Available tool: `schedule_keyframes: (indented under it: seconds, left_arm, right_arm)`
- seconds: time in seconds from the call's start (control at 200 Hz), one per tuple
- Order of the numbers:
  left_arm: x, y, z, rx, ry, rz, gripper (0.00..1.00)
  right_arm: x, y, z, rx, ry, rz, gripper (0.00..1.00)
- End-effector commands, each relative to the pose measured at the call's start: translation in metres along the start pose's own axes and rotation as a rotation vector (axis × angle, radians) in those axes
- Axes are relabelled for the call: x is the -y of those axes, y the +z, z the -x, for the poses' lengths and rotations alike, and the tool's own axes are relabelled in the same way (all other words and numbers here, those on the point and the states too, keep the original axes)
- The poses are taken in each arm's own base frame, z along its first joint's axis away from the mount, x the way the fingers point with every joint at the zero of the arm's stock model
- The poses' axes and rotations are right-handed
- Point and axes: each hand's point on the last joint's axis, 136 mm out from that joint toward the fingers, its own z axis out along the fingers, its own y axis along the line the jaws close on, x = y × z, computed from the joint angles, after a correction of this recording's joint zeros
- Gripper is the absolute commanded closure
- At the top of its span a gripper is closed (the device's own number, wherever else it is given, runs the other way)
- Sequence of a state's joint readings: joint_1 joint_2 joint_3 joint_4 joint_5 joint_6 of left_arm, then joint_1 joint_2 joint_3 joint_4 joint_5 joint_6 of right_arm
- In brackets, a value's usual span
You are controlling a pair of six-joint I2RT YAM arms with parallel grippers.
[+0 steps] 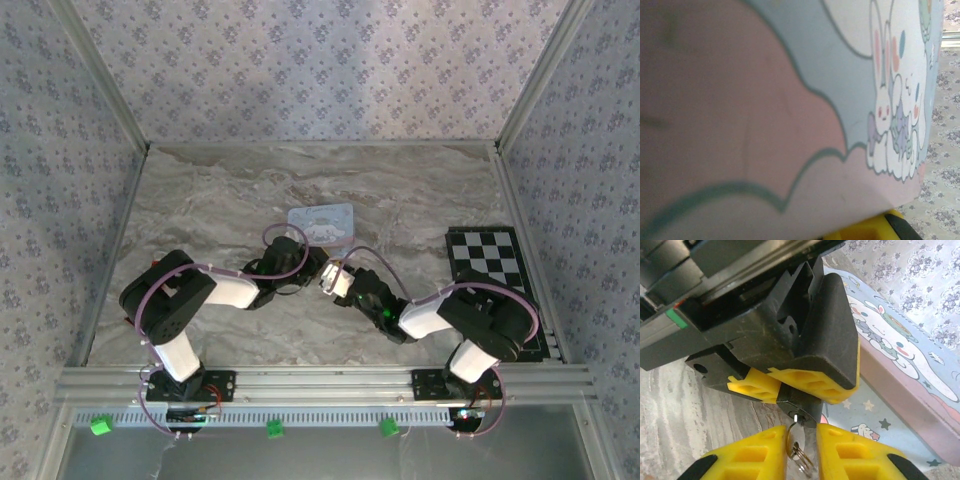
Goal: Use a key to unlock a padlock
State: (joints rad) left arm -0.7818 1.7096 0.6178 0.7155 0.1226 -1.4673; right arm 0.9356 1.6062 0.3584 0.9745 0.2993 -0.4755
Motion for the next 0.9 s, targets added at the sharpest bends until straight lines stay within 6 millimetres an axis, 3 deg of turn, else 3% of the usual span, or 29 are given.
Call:
schedule_keyframes:
  seconds: [0.0,0.24,0.315,0.435,0.625,0.895]
  left_arm:
    - [0.020,0.002,-0.012,-0.045,0.000,-0.067,1.00]
    - [0.021,0.002,-0.014,-0.046,0.011,-0.068,1.00]
    - [0.021,0.003,-0.013,-0.039,0.010,-0.079,1.00]
    - [0.016,0.006,-0.008,-0.023,0.019,-0.074,1.00]
    - [-0.004,0.012,-0.002,-0.004,0.045,-0.007,1.00]
    - [-0.017,0.012,0.002,0.010,0.108,0.104,1.00]
  right_arm:
    - [0.014,0.006,0.006,0.008,0.057,-0.064,0.85]
    - [0.030,0.007,0.004,-0.003,0.190,-0.125,0.95]
    - [0.039,0.004,0.009,-0.011,0.330,-0.143,1.00]
    - [0.036,0.002,0.018,-0.051,0.654,-0.007,0.98]
    - [0.002,-0.008,0.032,-0.094,0.900,0.212,1.00]
    - [-0.027,-0.018,0.018,-0.237,1.061,0.302,1.00]
